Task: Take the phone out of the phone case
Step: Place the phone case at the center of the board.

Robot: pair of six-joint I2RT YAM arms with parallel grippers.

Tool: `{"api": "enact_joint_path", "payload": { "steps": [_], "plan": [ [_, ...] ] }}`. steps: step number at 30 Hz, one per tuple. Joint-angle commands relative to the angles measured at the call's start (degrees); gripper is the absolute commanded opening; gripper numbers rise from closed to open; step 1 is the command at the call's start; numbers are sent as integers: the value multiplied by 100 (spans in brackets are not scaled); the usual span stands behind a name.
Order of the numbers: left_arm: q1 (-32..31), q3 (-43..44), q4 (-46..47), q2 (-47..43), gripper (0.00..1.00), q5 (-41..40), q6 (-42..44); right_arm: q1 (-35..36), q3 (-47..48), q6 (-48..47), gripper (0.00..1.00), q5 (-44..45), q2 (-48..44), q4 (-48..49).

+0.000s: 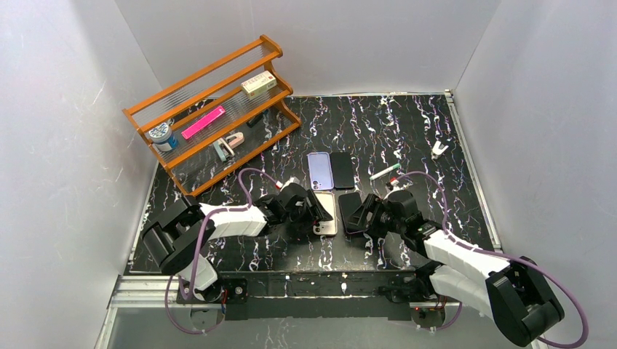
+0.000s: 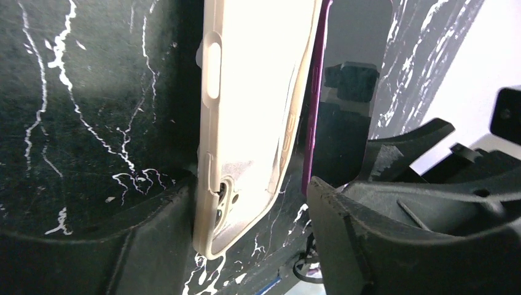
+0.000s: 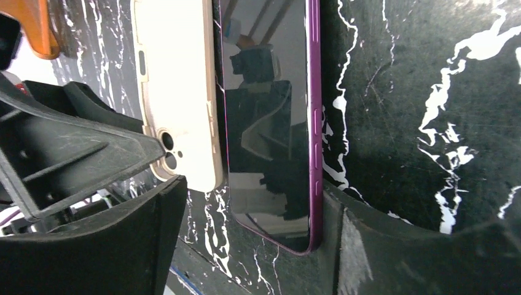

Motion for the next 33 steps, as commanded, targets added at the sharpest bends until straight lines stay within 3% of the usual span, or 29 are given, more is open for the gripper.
{"api": "enact_joint_path", "payload": {
  "steps": [1,5,13,26,33],
  "plan": [
    [1,164,-1594,29,66,-736,232,-11,265,-230,84,106,-62,-1007],
    [5,450,-2182,117,71,-829,346,-12,572,-268,91,206,23,-1635],
    [7,640,-2257,421,76,-716,468,-5,942,-369,95,592,301,-2045],
    [17,949,-2284,830,70,-882,815,-11,1281,-693,76,826,1277,-1074],
    [16,1006,-2303,921,71,-892,801,-9,1588,-1030,73,955,1748,-900]
  ]
}}
